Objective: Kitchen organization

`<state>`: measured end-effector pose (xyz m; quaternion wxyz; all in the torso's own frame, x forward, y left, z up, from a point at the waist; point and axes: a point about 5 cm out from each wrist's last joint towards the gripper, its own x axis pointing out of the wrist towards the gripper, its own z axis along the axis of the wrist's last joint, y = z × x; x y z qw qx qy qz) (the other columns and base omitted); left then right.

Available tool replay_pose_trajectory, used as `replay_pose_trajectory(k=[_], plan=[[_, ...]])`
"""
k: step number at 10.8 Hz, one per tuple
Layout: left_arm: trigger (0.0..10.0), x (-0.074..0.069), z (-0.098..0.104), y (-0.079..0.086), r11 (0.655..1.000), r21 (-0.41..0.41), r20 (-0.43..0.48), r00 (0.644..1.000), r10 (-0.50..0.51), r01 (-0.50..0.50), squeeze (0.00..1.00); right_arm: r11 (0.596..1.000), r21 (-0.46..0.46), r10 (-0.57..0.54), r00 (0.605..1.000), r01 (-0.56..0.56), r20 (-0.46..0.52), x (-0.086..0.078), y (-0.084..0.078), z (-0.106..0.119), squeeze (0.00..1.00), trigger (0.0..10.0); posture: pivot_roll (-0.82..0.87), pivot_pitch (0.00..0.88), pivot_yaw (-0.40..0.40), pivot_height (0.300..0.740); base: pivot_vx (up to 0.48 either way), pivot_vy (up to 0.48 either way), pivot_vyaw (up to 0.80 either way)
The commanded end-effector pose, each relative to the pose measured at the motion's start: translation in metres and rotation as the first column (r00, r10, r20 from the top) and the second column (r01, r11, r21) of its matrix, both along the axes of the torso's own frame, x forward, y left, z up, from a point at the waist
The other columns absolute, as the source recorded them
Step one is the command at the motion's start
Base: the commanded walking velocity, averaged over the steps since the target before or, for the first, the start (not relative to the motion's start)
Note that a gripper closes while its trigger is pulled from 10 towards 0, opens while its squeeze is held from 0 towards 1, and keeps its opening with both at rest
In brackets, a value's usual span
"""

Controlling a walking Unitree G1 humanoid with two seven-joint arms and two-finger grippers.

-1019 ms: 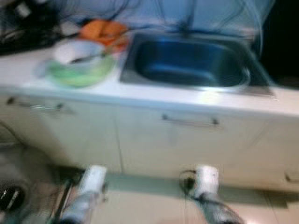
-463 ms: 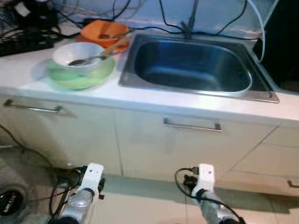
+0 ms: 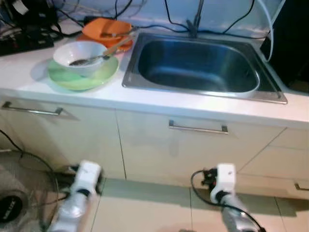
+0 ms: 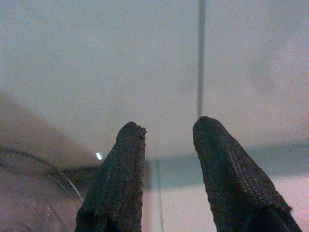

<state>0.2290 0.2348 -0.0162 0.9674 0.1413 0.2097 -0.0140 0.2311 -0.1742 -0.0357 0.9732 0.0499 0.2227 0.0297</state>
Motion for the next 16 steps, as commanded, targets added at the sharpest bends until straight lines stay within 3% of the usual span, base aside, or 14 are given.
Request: replay_pose_trajectory(k=[1,3,4,5,6,7,9,12,14,16], plan=[[10.0,0.002,0.009,0.002,1.0,-0.009,0.059,0.998,0.009,-0.009,0.0,1.0,-0.017,0.013,0.998,-0.011,0.065,0.003,-0.005,0.009,0.0,10.0,-0.11,0.039,-0.066,0.74,0.0,0.0,0.0],[10.0,-0.01,0.042,0.0,0.999,0.019,0.215,0.976,-0.034,0.031,0.0,0.996,-0.083,0.031,0.98,-0.015,0.194,-0.006,-0.015,0.033,0.0,10.0,-0.11,0.044,-0.082,0.74,0.0,0.0,0.0],[10.0,-0.014,0.048,0.0,0.999,0.021,0.238,0.971,-0.034,0.03,0.0,0.995,-0.094,0.031,0.977,-0.011,0.211,-0.011,-0.017,0.038,0.0,10.0,-0.11,0.045,-0.088,0.74,0.0,0.0,0.0],[10.0,-0.019,0.07,-0.002,0.998,0.05,0.303,0.952,-0.044,0.03,0.0,0.994,-0.104,0.001,0.959,0.029,0.283,-0.019,-0.025,0.062,0.0,10.0,-0.1,0.044,-0.097,0.74,0.0,0.0,0.0],[10.0,-0.02,0.078,-0.003,0.998,0.061,0.324,0.945,-0.05,0.032,0.0,0.994,-0.097,-0.01,0.947,0.043,0.32,-0.018,-0.025,0.075,0.0,10.0,-0.1,0.044,-0.097,0.74,0.0,0.0,0.0],[10.0,-0.014,0.102,-0.009,0.994,0.092,0.397,0.914,-0.086,0.054,0.0,0.993,-0.111,0.008,0.914,0.04,0.407,-0.009,-0.022,0.106,0.0,10.0,-0.11,0.037,-0.098,0.74,0.0,0.0,0.0],[10.0,0.009,0.139,-0.023,0.995,0.08,0.515,0.852,-0.096,0.064,0.0,0.994,-0.106,0.036,0.86,0.021,0.509,0.009,-0.011,0.144,0.0,10.0,-0.11,0.022,-0.106,0.74,0.0,0.0,0.0],[10.0,0.024,0.175,-0.036,0.995,0.051,0.607,0.788,-0.103,0.091,0.0,0.997,-0.083,0.046,0.811,0.003,0.584,0.022,0.002,0.184,0.0,10.0,-0.1,0.016,-0.109,0.74,0.0,0.0,0.0],[10.0,0.055,0.211,-0.061,0.982,0.11,0.676,0.713,-0.188,0.155,0.0,1.0,-0.021,0.024,0.798,-0.015,0.602,0.047,0.02,0.198,0.0,10.0,-0.09,0.024,-0.108,0.74,0.0,0.0,0.0],[10.0,0.077,0.213,-0.081,0.978,0.059,0.667,0.72,-0.189,0.202,0.0,0.999,0.033,0.011,0.814,-0.037,0.581,0.071,0.037,0.199,0.0,10.0,-0.09,0.025,-0.103,0.74,0.0,0.0,0.0]])
